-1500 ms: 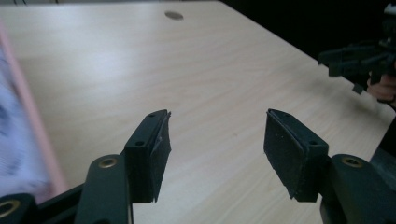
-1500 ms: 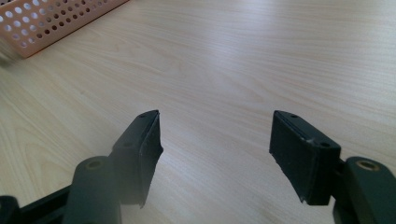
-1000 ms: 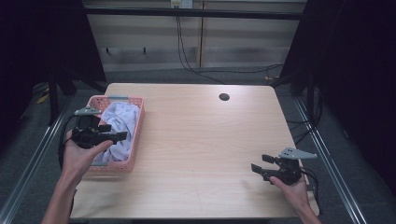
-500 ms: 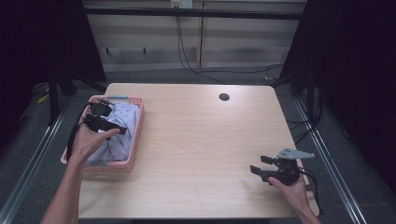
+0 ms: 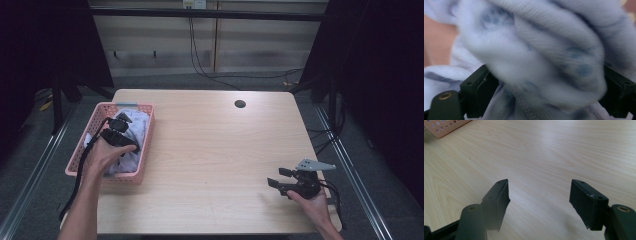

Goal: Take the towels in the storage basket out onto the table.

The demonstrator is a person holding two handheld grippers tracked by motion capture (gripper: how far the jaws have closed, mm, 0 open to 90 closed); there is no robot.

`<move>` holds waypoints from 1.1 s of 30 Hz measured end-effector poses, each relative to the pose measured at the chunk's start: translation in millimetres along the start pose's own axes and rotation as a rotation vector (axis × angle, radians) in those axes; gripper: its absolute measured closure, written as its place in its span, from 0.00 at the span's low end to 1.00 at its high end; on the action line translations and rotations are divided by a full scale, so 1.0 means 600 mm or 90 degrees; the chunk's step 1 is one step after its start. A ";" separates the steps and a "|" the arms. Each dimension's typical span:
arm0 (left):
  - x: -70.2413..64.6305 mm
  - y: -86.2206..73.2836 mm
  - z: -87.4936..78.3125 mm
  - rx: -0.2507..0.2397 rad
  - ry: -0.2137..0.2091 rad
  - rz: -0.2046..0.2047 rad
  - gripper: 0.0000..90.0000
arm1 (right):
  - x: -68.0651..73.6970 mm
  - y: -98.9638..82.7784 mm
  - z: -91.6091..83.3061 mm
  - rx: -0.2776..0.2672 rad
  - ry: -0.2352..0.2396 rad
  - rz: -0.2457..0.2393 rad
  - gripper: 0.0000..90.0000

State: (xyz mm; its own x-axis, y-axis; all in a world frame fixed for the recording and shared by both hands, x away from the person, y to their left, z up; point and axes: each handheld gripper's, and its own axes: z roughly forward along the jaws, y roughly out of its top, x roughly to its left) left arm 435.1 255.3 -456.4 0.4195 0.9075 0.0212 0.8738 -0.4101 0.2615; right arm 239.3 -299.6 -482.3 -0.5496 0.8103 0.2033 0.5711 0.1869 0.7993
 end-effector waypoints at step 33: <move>0.055 -0.027 -0.096 -0.091 -0.104 -0.040 0.75 | 0.005 0.002 0.003 0.007 0.010 -0.001 0.36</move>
State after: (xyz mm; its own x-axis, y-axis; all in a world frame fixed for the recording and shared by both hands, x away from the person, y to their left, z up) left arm 420.5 296.9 -404.0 0.4097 0.8993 -0.1527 0.8604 -0.3253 0.3923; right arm 239.3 -295.7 -482.0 -0.5597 0.8014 0.2108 0.5773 0.1946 0.7930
